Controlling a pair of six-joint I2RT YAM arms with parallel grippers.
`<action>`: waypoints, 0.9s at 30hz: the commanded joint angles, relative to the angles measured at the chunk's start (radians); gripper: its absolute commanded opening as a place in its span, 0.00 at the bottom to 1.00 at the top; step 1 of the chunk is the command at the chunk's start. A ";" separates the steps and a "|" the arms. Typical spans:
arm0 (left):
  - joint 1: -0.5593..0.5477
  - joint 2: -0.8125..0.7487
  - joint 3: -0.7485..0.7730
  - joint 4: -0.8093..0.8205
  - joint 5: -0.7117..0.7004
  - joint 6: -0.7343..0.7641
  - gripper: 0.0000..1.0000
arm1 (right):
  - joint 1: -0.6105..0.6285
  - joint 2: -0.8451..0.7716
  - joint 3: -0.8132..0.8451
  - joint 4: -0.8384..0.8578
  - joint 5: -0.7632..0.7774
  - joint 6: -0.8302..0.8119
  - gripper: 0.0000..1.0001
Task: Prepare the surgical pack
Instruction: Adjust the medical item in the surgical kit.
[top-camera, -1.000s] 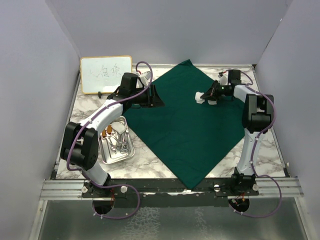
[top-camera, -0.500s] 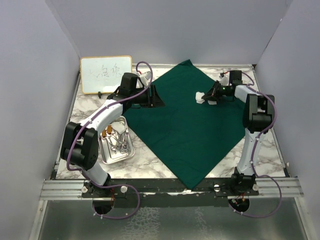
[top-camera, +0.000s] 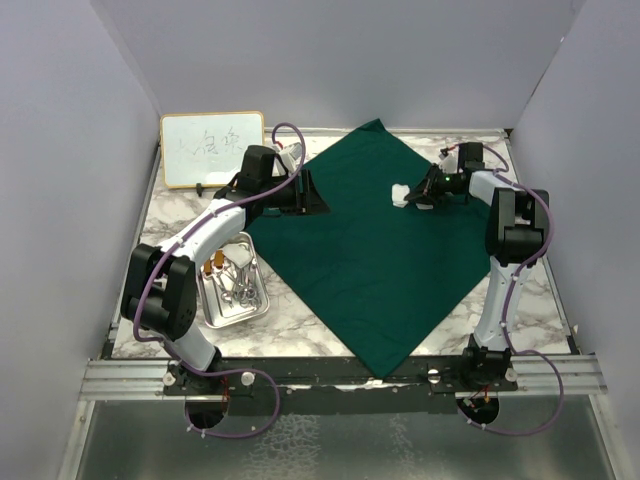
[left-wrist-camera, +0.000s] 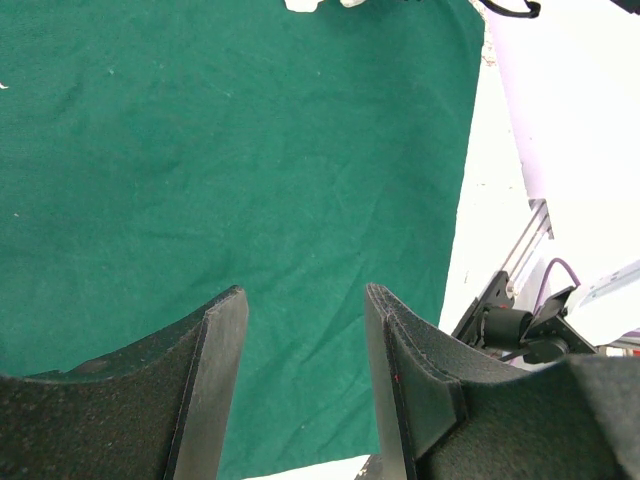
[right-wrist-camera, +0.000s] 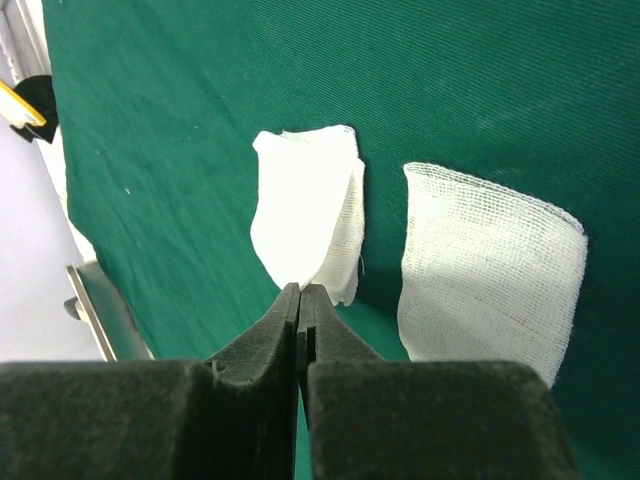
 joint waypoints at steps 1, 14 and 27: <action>-0.001 -0.023 -0.009 0.032 0.032 -0.001 0.53 | -0.008 -0.005 -0.011 -0.022 0.022 -0.023 0.01; -0.001 -0.023 -0.012 0.035 0.032 -0.003 0.53 | -0.008 0.021 0.011 -0.031 0.047 -0.037 0.02; -0.001 -0.020 -0.017 0.052 0.051 -0.019 0.53 | -0.008 0.015 -0.010 -0.032 0.047 -0.038 0.11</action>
